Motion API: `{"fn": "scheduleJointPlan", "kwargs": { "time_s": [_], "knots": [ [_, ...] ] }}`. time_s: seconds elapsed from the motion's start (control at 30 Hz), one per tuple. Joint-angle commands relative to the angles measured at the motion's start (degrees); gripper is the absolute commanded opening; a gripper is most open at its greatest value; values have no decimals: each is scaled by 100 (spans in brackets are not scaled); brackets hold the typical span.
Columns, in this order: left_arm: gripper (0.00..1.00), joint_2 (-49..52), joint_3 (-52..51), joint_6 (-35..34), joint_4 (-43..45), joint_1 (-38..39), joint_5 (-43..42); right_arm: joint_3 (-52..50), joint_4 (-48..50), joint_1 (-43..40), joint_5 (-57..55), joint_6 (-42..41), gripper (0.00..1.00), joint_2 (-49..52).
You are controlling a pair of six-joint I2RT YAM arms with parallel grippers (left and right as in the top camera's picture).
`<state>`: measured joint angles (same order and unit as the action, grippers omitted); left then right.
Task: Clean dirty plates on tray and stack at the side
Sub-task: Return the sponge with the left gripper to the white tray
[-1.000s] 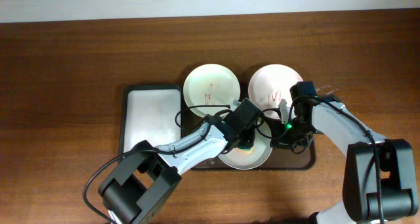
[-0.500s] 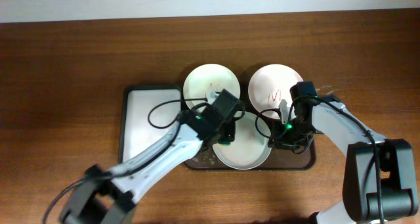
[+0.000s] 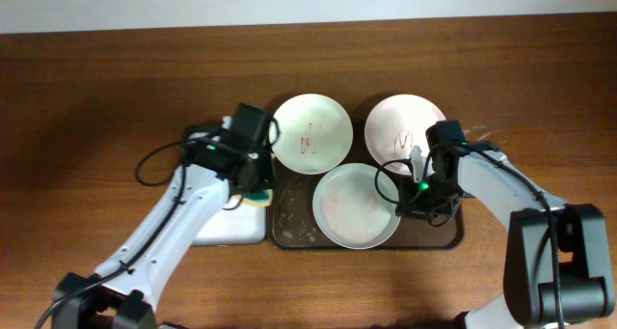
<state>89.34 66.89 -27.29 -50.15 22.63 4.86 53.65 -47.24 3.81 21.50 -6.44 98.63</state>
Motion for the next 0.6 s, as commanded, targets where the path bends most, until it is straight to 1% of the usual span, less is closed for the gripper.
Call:
{"fn": "scheduleJointPlan", "kwargs": {
  "time_s": [0.0, 0.03, 0.1, 0.13, 0.23, 0.37, 0.5, 0.57],
  "knots": [
    [0, -79, -195, 345, 17, -407, 55, -273, 162, 37, -68, -9, 16, 22],
    [0, -79, -293, 367, 70, -505, 55, -345, 260, 35, -68, -9, 14, 22],
    [0, -79, -461, 448, 190, -586, 52, -356, 372, 37, -35, -9, 5, 22],
    [0, -79, -564, 448, 264, -608, 57, -341, 413, 35, 92, -7, 4, 20],
    [0, -79, -684, 448, 299, -610, 59, -240, 343, 35, 149, -7, 4, -4],
    [0, -79, -693, 446, 319, -621, 125, 85, -11, 35, 138, -2, 4, -348],
    [0, -57, -699, 498, 428, -629, 205, 354, -205, 37, -170, -7, 4, -953],
    [0, -20, -704, 612, 546, -629, 186, 380, -271, 74, -697, -39, 4, -1281]
  ]
}}
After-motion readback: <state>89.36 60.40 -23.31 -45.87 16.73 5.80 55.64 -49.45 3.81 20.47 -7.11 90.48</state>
